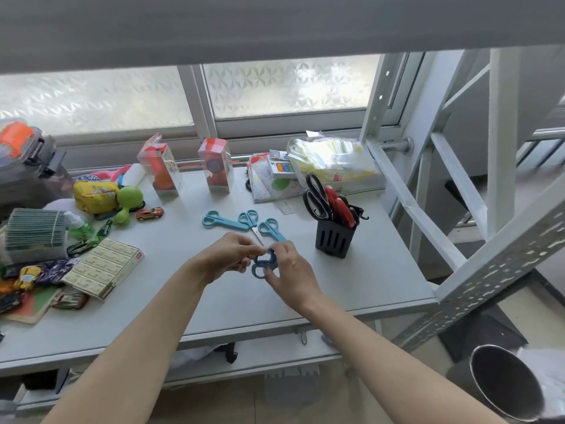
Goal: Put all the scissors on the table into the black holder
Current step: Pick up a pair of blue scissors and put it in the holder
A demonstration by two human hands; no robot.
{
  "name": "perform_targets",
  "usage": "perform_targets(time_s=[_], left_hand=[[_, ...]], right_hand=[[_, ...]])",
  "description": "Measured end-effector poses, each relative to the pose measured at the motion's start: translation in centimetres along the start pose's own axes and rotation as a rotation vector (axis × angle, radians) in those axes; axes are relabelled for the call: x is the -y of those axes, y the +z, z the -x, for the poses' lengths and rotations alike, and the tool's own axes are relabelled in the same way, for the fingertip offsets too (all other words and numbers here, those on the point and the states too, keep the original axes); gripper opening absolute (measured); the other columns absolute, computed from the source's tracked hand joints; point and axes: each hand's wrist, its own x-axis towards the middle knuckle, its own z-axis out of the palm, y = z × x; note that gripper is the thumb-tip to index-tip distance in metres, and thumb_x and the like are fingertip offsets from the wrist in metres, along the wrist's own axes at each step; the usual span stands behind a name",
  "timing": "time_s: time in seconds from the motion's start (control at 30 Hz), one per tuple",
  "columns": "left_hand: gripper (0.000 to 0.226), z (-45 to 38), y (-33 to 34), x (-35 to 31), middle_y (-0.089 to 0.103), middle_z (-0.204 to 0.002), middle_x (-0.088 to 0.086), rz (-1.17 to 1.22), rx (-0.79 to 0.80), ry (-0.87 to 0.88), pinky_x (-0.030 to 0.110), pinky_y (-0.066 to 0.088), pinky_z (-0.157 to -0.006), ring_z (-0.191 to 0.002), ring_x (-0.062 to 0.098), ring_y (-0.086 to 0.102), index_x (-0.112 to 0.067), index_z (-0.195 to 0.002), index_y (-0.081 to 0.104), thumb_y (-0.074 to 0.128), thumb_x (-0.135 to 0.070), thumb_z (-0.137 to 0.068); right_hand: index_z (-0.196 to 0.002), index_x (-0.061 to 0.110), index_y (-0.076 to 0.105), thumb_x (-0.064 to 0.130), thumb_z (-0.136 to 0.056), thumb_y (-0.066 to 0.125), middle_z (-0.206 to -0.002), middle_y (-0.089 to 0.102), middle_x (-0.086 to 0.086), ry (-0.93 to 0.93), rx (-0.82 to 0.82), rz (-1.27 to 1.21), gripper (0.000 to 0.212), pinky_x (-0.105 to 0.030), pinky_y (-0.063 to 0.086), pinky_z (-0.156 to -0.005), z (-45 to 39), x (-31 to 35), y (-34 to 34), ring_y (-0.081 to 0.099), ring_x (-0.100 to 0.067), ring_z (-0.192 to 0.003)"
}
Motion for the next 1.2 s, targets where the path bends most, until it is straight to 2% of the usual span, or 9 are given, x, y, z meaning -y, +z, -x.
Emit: perform_targets(time_s=[0.13, 0.23, 0.47, 0.6, 0.73, 0.87, 0.97, 1.1, 1.2], left_hand=[[0.029, 0.3, 2.4, -2.7, 0.063, -0.064, -0.001, -0.001, 0.122, 0.093, 0.017, 0.046, -0.052, -0.050, 0.004, 0.051, -0.010, -0.085, 0.074, 0.071, -0.039, -0.084], [0.033, -0.4, 4.1, -3.9, 0.067, -0.088, 0.006, -0.038, -0.011, 0.141, 0.019, 0.049, -0.056, -0.063, 0.009, 0.057, -0.010, -0.102, 0.070, 0.064, -0.040, -0.090], [0.063, -2.7, 7.7, -5.5, 0.047, -0.141, 0.007, -0.181, -0.088, 0.239, 0.024, 0.053, -0.066, -0.098, 0.021, 0.064, -0.017, -0.146, 0.039, 0.068, -0.020, -0.089], [0.057, -3.6, 8.8, -6.8, 0.054, -0.136, 0.009, -0.216, -0.043, 0.280, 0.024, 0.051, -0.064, -0.094, 0.022, 0.063, -0.015, -0.135, 0.048, 0.073, -0.013, -0.084], [0.048, -3.8, 9.0, -7.5, 0.062, -0.120, 0.003, -0.200, 0.012, 0.321, 0.027, 0.052, -0.067, -0.089, 0.021, 0.062, -0.017, -0.126, 0.055, 0.075, -0.012, -0.082], [0.027, -3.8, 9.2, -7.7, 0.067, -0.100, 0.000, -0.179, 0.023, 0.356, 0.026, 0.052, -0.064, -0.074, 0.013, 0.058, -0.020, -0.107, 0.062, 0.073, -0.011, -0.084], [0.016, -3.7, 9.5, -7.6, 0.068, -0.089, -0.004, -0.178, 0.019, 0.372, 0.020, 0.052, -0.059, -0.070, 0.009, 0.058, -0.021, -0.096, 0.065, 0.071, -0.011, -0.084], [0.026, -3.8, 9.8, -7.4, 0.070, -0.100, 0.009, -0.170, 0.007, 0.374, 0.017, 0.050, -0.056, -0.073, 0.012, 0.059, -0.007, -0.111, 0.067, 0.070, -0.009, -0.085], [0.032, -3.7, 10.0, -7.5, 0.070, -0.111, 0.016, -0.146, 0.012, 0.362, 0.017, 0.050, -0.057, -0.080, 0.016, 0.061, -0.006, -0.117, 0.065, 0.070, -0.008, -0.086]], right_hand=[[-0.108, 0.014, 0.059, 0.016, -0.084, 0.069, -0.098, 0.056, 0.003, -0.010, -0.171, -0.181, 0.025, -0.013, 0.042, -0.065, 2.5, -1.1, -3.3, 0.053, -0.009, -0.073], [-0.110, 0.020, 0.058, 0.017, -0.087, 0.066, -0.096, 0.060, 0.005, 0.020, -0.340, -0.380, 0.024, -0.008, 0.048, -0.065, 4.8, -2.1, -6.6, 0.060, -0.009, -0.071], [-0.129, 0.013, 0.053, 0.007, -0.092, 0.060, -0.092, 0.065, 0.011, 0.122, -0.651, -0.556, 0.038, -0.030, 0.059, -0.079, 3.6, -4.6, -15.9, 0.066, -0.009, -0.084], [-0.139, 0.012, 0.048, 0.003, -0.093, 0.059, -0.096, 0.066, 0.007, 0.090, -0.481, -0.475, 0.048, -0.037, 0.059, -0.085, -0.3, -5.5, -19.6, 0.068, -0.018, -0.090], [-0.139, 0.010, 0.047, 0.007, -0.092, 0.065, -0.109, 0.068, -0.013, 0.079, -0.189, -0.331, 0.051, -0.044, 0.059, -0.081, -2.5, -6.1, -20.3, 0.066, -0.024, -0.087], [-0.132, 0.004, 0.049, 0.002, -0.091, 0.064, -0.111, 0.069, -0.019, 0.061, -0.049, -0.319, 0.043, -0.036, 0.058, -0.073, -4.0, -6.0, -20.9, 0.068, -0.034, -0.088], [-0.130, 0.005, 0.052, 0.001, -0.093, 0.061, -0.105, 0.068, -0.019, 0.072, 0.064, -0.321, 0.039, -0.026, 0.056, -0.069, -4.7, -6.1, -21.7, 0.067, -0.026, -0.084], [-0.129, 0.001, 0.055, -0.002, -0.093, 0.059, -0.097, 0.068, -0.023, 0.141, 0.222, -0.306, 0.036, -0.034, 0.054, -0.074, -4.8, -6.6, -20.9, 0.063, -0.027, -0.081], [-0.129, 0.002, 0.056, 0.006, -0.094, 0.061, -0.102, 0.066, -0.018, 0.158, 0.272, -0.253, 0.035, -0.028, 0.055, -0.071, -4.6, -7.1, -19.7, 0.061, -0.021, -0.077]])
